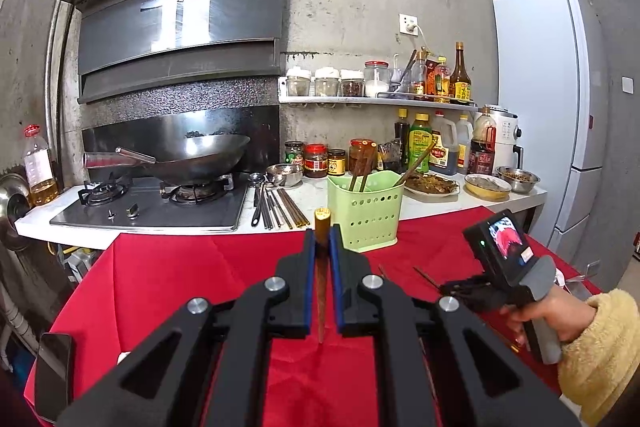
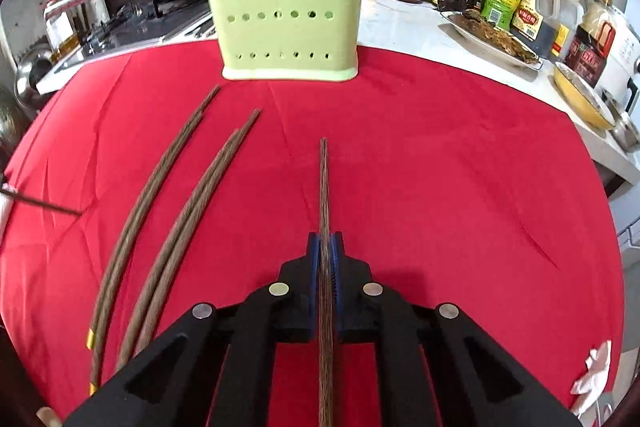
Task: Organize utensils
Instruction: 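Lift the chopstick upright with the left gripper while the right gripper lifts its chopstick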
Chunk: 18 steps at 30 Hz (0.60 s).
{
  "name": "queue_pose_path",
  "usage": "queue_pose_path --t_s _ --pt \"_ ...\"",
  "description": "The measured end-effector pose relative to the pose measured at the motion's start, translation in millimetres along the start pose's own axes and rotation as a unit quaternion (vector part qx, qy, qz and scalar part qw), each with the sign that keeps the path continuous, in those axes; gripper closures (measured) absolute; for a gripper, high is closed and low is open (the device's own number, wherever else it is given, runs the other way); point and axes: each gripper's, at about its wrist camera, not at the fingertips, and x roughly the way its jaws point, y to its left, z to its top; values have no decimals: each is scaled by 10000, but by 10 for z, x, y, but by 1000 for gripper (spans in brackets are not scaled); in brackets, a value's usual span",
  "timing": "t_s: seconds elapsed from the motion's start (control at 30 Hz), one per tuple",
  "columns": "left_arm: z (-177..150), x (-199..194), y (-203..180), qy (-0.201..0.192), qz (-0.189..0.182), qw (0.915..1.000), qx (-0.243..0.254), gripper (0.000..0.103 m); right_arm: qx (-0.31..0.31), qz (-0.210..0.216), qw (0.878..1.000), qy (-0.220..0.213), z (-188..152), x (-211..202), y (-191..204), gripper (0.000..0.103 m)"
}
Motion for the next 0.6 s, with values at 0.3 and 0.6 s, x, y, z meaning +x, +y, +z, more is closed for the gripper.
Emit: queue_pose_path --t_s 0.3,0.6 --pt "-18 -34 -32 11 11 10000 -4 96 149 -66 9989 -433 -538 -518 -101 73" --pt "6 -32 -88 61 86 9999 43 96 336 58 9986 -410 -1141 -707 -69 74"
